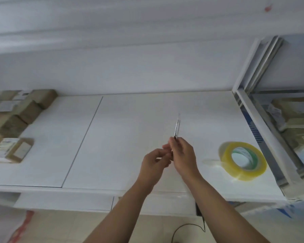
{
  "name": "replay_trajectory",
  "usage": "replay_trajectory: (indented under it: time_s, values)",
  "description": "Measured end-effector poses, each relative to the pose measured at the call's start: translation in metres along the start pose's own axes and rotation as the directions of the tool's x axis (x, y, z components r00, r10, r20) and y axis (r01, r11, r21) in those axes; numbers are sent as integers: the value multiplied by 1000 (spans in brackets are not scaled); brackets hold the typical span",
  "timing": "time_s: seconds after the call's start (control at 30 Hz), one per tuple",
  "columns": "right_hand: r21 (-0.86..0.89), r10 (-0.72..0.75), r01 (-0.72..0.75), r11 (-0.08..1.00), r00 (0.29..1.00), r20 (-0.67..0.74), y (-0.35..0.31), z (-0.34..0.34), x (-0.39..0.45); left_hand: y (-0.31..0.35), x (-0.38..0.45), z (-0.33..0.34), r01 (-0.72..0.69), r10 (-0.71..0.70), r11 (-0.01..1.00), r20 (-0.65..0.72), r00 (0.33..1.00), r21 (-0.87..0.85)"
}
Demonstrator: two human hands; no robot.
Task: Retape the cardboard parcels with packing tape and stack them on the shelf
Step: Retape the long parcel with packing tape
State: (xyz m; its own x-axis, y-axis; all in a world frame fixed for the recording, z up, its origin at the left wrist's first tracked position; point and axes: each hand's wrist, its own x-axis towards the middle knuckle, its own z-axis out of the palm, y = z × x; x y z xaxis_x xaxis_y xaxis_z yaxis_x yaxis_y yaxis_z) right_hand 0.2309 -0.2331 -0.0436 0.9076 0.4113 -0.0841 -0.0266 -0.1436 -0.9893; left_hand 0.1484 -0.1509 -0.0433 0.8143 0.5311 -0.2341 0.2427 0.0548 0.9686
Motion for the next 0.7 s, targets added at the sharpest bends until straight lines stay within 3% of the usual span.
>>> replay_trajectory:
  time_s: [0.07,0.13,0.3,0.47,0.7]
  values:
    - [54,-19,15,998,998,63,-2,-3,-11,7,0,-13,-22,43,985,-121,992,168]
    - [45,-31,25,999,989,143,-7,-6,-23,19,1,-23,-35,57,989,-151,987,144]
    - [47,-48,38,998,974,220,-24,-4,-52,53,-6,-20,-109,119,992,167,979,-66]
    - [177,-71,46,983,988,136,-45,-8,-76,65,-16,-15,44,115,884,309,944,-465]
    - [216,-94,70,974,990,105,-71,-16,-83,72,-15,-12,100,226,815,472,852,-571]
